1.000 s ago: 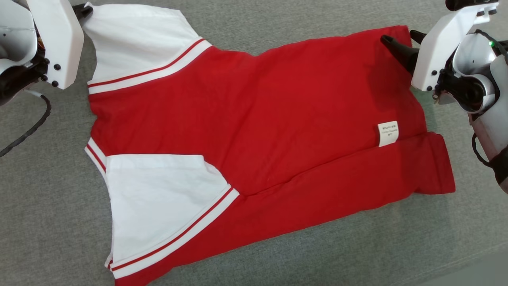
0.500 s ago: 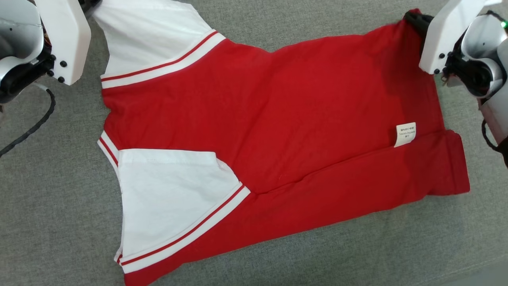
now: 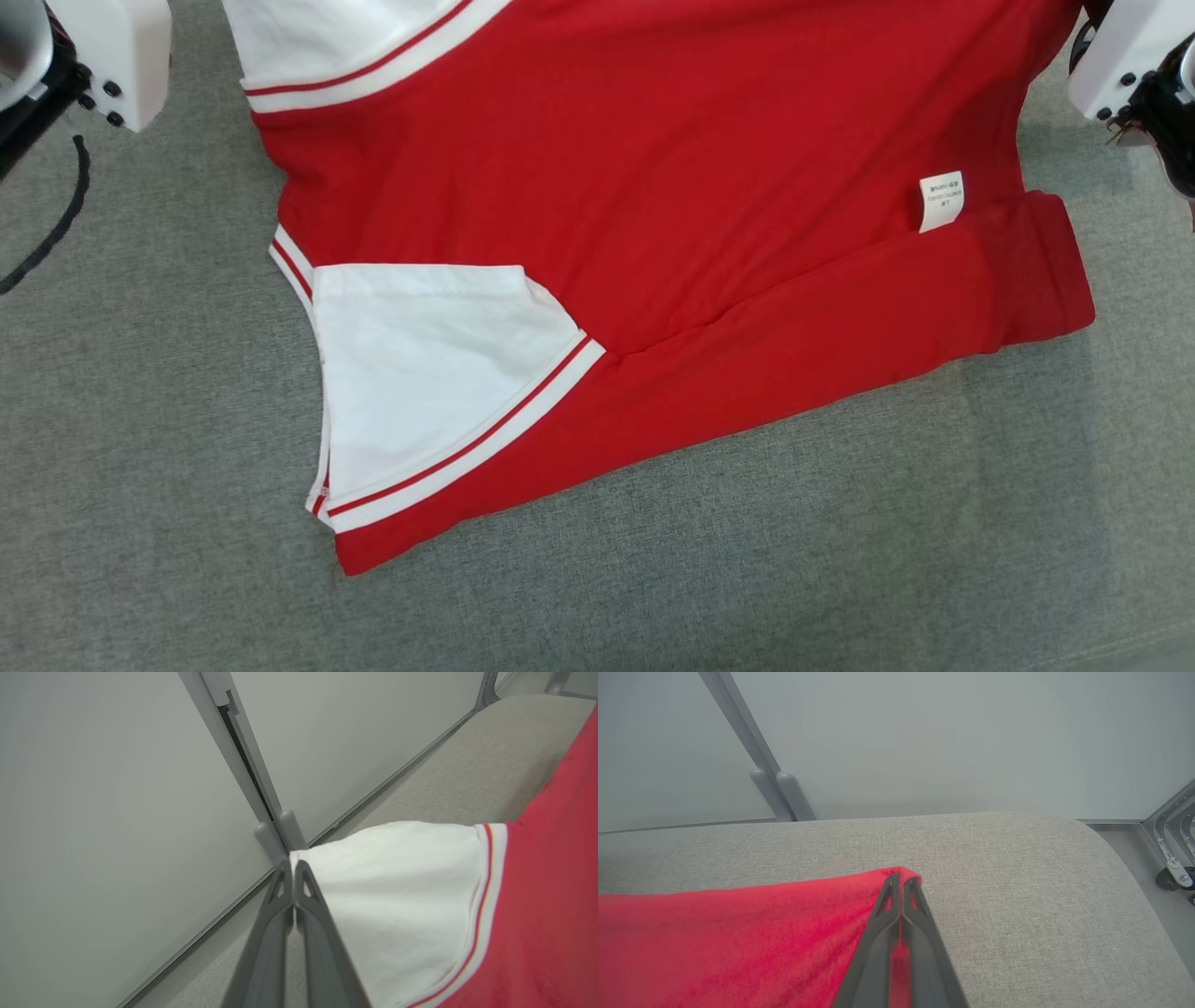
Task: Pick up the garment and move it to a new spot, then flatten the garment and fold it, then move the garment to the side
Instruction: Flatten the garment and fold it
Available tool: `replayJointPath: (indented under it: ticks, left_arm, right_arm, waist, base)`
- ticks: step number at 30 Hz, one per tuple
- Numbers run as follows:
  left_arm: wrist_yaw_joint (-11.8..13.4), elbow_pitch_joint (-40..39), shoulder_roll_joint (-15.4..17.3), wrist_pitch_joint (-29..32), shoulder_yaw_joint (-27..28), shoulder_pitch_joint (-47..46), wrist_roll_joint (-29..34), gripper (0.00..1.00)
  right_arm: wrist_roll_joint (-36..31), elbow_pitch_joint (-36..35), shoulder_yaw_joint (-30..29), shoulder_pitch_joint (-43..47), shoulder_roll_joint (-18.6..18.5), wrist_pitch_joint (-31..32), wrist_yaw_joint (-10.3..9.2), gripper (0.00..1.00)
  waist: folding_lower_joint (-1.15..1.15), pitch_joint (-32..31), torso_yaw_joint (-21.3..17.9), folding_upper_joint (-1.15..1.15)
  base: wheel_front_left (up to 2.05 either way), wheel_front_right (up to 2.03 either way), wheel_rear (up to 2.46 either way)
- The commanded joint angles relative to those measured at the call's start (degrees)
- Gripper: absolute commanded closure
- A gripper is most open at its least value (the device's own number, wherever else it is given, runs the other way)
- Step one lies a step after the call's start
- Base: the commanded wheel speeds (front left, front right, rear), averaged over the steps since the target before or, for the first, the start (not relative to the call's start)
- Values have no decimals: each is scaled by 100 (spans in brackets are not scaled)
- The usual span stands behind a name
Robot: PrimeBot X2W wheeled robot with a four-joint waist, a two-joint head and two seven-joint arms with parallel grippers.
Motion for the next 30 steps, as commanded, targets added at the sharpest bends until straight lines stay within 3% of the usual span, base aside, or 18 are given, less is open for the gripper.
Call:
replayJointPath:
  ticks: [1,10,13,22,30]
  left_arm:
    - [7,-24,17,-59,-88,67,-84,100]
    - [13,-825,425,-328,-310,880,-671,100]
    - [122,-1191,573,-371,-339,1241,-792,100]
    - [661,-2478,1056,-495,-400,2471,-1317,100]
    - [1298,-3540,1414,-506,-589,3390,-1536,100]
  right_arm:
    - [93,-22,65,118,-66,-20,-2,100]
    - [641,-496,317,860,-665,-64,-2,100]
    - [809,-728,387,1148,-898,-104,-2,100]
    - [1057,-1121,552,1845,-1371,-164,-3,100]
    - [1067,-1351,572,2362,-1601,-154,-3,100]
  waist:
    - [0,-90,69,0]
    - [0,-480,399,0]
    - [0,-591,494,0]
    - [0,-792,647,0]
    - [0,-874,651,0]
  base:
    - [0,0,0]
    - [0,0,0]
    - [0,0,0]
    - [0,0,0]
    - [0,0,0]
